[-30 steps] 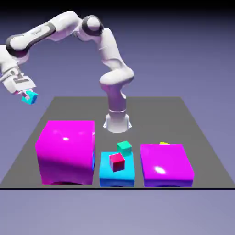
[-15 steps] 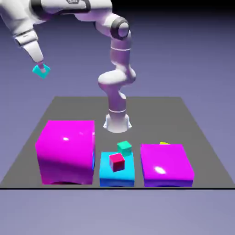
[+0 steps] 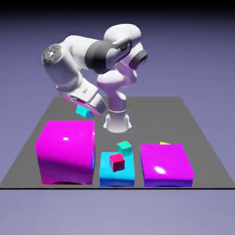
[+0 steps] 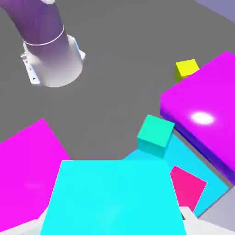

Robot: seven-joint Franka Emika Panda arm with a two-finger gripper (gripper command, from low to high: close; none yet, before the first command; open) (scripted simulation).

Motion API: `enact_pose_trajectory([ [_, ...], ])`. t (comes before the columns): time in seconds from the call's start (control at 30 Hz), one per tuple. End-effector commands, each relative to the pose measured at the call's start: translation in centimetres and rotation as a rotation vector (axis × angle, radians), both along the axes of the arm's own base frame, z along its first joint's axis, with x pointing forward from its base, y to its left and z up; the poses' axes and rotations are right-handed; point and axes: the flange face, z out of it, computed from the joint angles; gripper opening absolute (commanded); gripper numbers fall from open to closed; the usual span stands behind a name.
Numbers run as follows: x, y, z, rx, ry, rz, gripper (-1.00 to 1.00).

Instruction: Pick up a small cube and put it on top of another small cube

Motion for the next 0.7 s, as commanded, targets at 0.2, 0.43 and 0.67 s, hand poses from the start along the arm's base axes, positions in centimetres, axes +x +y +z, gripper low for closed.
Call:
enact_pose_trajectory([
  [0.2, 2.1, 6.2, -14.6, 0.214, 0.249, 0.157, -1.0],
  [0.43, -0.1, 7.6, -18.8, 0.242, 0.273, 0.168, -1.0],
  [0.67, -1.5, 8.0, -20.1, 0.241, 0.274, 0.168, 1.0],
])
